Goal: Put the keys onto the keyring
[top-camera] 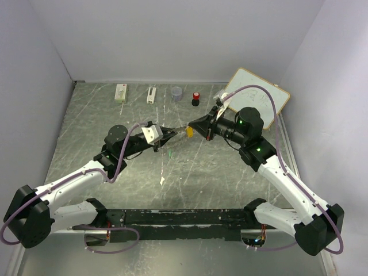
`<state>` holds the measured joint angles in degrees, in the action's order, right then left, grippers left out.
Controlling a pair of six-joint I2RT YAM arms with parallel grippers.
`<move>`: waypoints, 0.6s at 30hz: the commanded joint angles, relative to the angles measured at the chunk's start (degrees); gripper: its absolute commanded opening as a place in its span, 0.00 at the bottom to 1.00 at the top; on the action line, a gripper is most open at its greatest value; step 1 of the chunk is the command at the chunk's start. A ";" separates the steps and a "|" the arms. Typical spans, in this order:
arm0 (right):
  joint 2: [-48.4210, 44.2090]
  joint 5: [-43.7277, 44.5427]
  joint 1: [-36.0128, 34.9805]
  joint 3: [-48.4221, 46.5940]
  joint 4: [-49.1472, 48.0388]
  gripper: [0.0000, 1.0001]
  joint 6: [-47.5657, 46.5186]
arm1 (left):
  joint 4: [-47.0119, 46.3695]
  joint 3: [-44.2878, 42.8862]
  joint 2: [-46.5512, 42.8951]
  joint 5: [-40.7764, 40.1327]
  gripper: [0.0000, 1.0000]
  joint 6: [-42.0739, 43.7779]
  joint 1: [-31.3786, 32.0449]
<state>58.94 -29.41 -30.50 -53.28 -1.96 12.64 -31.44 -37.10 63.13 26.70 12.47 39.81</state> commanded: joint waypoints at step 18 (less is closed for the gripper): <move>-0.73 3.84 -0.26 -1.30 3.22 0.00 0.13 | -5.54 0.49 -1.59 -1.08 0.07 3.10 0.59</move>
<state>58.94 -27.22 -30.50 -53.36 0.32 12.67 -32.14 -36.93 63.11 26.02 14.61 39.97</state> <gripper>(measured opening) 0.005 0.228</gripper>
